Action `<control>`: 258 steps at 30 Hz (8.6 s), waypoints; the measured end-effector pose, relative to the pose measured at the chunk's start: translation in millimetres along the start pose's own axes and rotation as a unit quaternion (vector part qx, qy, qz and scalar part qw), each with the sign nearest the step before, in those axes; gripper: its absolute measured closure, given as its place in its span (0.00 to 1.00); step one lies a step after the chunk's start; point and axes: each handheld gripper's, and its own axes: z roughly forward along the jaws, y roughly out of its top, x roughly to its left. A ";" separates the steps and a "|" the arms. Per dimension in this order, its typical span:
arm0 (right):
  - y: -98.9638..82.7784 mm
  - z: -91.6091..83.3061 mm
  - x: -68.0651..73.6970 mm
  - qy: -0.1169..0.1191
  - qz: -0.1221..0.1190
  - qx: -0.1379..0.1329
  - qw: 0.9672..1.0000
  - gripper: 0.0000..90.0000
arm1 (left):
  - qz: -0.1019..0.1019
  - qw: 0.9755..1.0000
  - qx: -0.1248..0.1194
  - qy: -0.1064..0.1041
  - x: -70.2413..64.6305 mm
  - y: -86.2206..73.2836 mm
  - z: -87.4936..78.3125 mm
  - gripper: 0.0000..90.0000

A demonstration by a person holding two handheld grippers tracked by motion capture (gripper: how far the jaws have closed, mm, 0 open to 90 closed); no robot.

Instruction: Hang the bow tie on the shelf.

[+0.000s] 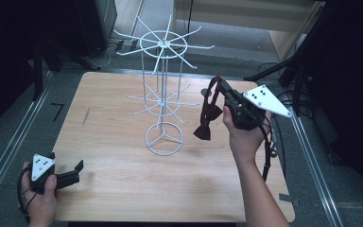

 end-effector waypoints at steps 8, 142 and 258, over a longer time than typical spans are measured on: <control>14.5 -7.0 7.3 0.010 -0.005 -0.028 1.000 1.00 | 0.000 1.000 0.000 0.000 0.1 0.0 0.1 0.00; 46.2 35.6 60.1 0.072 -0.003 -0.051 0.996 0.91 | -0.006 1.000 -0.001 -0.006 1.9 -0.1 -0.1 0.00; -219.5 -162.7 -117.6 -0.148 0.097 0.148 0.973 0.00 | 0.003 1.000 -0.003 -0.008 0.9 -0.3 -0.7 0.00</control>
